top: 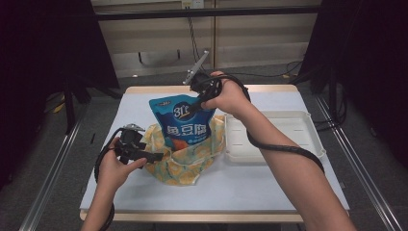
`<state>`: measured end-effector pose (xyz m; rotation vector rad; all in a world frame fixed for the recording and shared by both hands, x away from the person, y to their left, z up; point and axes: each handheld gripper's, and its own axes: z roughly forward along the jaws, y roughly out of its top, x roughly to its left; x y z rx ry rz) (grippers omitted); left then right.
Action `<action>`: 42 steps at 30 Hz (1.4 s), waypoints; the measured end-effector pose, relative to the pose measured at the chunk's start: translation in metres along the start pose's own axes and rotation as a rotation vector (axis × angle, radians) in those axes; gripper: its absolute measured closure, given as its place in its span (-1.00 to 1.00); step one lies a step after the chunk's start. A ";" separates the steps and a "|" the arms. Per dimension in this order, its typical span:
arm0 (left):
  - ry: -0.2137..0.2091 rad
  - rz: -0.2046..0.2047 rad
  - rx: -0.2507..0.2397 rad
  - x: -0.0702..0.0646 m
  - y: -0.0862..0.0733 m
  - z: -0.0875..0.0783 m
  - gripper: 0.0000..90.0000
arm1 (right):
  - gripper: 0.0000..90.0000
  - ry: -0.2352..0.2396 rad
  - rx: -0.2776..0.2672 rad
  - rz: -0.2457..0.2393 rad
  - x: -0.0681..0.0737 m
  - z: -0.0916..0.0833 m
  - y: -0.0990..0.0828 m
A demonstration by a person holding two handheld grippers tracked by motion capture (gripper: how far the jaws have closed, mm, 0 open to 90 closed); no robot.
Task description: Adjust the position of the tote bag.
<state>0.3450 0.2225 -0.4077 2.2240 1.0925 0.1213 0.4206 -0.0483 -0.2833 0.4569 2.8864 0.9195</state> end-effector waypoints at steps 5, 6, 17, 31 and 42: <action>0.002 -0.006 -0.005 -0.001 0.000 0.001 -0.70 | 0.99 0.000 -0.003 0.000 0.000 0.000 0.000; 0.002 -0.011 -0.005 -0.001 0.000 0.001 -0.70 | 0.98 -0.002 -0.005 -0.002 0.000 0.000 0.000; -0.002 -0.005 -0.003 0.000 0.000 0.002 -0.70 | 1.00 -0.004 0.006 -0.014 0.000 0.002 0.000; 0.002 -0.003 -0.009 0.001 -0.001 0.000 -0.70 | 1.00 -0.014 -0.005 -0.030 0.001 0.000 0.004; 0.001 -0.005 -0.010 0.002 -0.001 0.000 -0.70 | 1.00 -0.028 -0.045 -0.046 0.002 -0.017 0.015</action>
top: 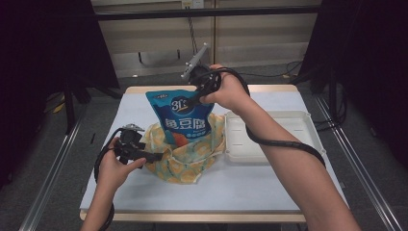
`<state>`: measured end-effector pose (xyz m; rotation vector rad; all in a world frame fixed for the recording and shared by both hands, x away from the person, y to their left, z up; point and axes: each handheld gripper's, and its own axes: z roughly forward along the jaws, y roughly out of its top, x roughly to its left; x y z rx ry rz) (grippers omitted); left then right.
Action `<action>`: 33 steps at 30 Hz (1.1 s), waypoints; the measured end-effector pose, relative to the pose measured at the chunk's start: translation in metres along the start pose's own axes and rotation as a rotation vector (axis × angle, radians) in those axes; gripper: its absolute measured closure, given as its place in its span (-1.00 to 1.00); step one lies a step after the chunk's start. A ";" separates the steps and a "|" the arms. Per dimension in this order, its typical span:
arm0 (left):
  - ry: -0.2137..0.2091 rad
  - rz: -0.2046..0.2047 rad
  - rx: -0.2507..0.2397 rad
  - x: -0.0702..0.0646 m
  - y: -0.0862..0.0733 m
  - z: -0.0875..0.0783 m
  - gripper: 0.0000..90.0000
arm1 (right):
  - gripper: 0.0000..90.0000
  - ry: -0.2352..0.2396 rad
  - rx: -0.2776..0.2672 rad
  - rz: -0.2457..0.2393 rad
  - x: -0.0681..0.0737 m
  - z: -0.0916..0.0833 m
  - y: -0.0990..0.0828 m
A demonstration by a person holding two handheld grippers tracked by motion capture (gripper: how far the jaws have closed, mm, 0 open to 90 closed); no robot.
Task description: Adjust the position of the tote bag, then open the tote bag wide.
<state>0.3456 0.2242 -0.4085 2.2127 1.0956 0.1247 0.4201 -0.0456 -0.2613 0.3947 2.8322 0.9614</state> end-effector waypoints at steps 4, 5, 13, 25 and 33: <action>-0.001 -0.007 -0.008 0.001 0.000 0.000 -0.70 | 1.00 0.011 -0.021 -0.008 -0.001 -0.010 0.006; -0.003 -0.001 -0.004 0.002 0.000 0.000 -0.70 | 1.00 0.008 -0.023 -0.001 0.000 -0.013 0.007; -0.019 -0.006 -0.005 0.002 0.001 0.004 -0.71 | 1.00 -0.002 -0.042 -0.001 -0.002 -0.041 0.019; -0.011 -0.021 -0.021 0.005 -0.001 -0.003 -0.71 | 1.00 -0.043 -0.061 -0.007 0.000 -0.084 0.040; -0.006 -0.023 -0.011 0.005 -0.005 -0.005 -0.71 | 1.00 -0.062 -0.101 0.005 -0.001 -0.112 0.041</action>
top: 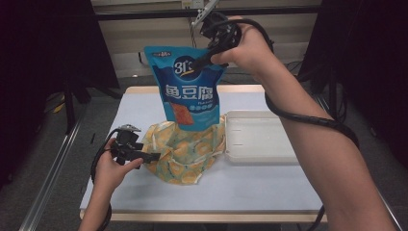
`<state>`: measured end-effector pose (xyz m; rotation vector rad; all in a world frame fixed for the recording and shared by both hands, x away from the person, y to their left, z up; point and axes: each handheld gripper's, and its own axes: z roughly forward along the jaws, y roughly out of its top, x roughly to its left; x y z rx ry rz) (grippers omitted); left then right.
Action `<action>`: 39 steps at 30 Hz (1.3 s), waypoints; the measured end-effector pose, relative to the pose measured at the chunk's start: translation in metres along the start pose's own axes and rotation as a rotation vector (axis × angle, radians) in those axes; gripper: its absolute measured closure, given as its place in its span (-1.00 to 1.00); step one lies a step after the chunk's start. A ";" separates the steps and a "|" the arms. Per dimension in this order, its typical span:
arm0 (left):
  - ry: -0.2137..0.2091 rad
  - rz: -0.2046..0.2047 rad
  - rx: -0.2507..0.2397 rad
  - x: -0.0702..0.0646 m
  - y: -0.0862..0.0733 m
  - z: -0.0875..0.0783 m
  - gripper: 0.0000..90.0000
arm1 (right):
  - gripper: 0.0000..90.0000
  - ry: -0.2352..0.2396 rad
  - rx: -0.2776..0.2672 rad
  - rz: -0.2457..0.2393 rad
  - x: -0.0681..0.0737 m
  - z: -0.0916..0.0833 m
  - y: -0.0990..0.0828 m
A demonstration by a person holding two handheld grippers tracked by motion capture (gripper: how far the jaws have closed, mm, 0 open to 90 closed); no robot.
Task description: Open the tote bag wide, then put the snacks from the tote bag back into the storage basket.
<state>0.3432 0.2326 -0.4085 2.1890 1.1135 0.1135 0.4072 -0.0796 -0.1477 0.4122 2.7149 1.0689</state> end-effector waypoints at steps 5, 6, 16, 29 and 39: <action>0.004 -0.015 -0.018 -0.002 -0.001 -0.003 -0.71 | 1.00 -0.017 0.006 0.008 0.000 -0.015 -0.006; 0.006 -0.012 -0.021 -0.002 -0.001 -0.004 -0.71 | 1.00 -0.025 0.011 0.010 0.000 -0.017 -0.008; 0.006 -0.012 -0.018 -0.002 -0.002 -0.005 -0.71 | 1.00 -0.029 0.055 0.031 -0.008 -0.042 -0.034; 0.019 -0.016 -0.022 -0.004 -0.003 -0.008 -0.71 | 1.00 -0.100 0.063 0.096 -0.023 -0.097 -0.099; 0.020 -0.009 -0.023 -0.005 -0.001 -0.008 -0.71 | 1.00 -0.056 0.099 0.115 -0.028 -0.076 -0.152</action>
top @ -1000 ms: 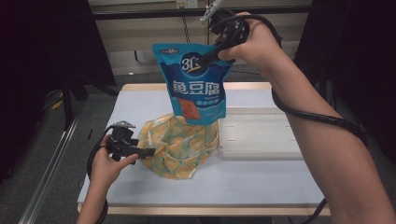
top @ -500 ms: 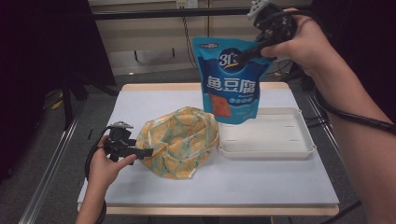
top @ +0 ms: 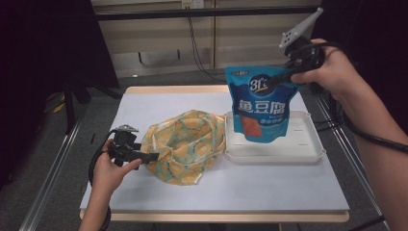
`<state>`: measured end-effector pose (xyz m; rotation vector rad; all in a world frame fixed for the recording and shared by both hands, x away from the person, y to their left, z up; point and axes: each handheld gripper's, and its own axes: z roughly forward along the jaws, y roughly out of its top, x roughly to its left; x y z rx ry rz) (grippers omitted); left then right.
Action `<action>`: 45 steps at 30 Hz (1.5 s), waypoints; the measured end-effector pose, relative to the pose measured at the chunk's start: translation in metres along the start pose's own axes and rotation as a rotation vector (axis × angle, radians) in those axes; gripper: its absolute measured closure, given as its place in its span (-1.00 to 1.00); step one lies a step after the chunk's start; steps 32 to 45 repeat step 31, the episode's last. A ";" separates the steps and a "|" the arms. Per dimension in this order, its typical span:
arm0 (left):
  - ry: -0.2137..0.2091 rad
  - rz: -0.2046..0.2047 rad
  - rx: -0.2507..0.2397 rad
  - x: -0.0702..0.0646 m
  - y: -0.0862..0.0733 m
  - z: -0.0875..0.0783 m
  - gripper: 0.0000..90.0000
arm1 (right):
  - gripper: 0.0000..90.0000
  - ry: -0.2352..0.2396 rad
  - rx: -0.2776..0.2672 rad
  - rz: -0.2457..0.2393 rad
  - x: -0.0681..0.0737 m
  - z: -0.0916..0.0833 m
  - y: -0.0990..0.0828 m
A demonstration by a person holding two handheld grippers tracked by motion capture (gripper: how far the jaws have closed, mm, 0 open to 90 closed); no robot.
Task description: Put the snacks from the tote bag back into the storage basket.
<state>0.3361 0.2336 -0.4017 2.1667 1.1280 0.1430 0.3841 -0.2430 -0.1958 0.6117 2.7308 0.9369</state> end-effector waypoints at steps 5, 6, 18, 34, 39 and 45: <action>0.001 0.002 0.004 0.000 0.001 0.002 -0.71 | 1.00 0.048 0.004 0.007 -0.002 0.032 -0.020; 0.001 0.010 0.011 0.000 0.001 0.002 -0.71 | 1.00 0.059 0.004 0.004 -0.002 0.038 -0.023; 0.008 0.002 0.000 -0.001 0.000 0.001 -0.71 | 0.43 0.075 -0.001 -0.029 -0.004 0.057 -0.051; 0.007 0.009 0.002 -0.002 0.002 0.002 -0.72 | -0.53 -0.037 -0.168 0.123 0.003 0.012 -0.110; 0.007 0.009 0.002 -0.002 0.002 0.002 -0.72 | -0.53 -0.037 -0.168 0.123 0.003 0.012 -0.110; 0.007 0.009 0.002 -0.002 0.002 0.002 -0.72 | -0.53 -0.037 -0.168 0.123 0.003 0.012 -0.110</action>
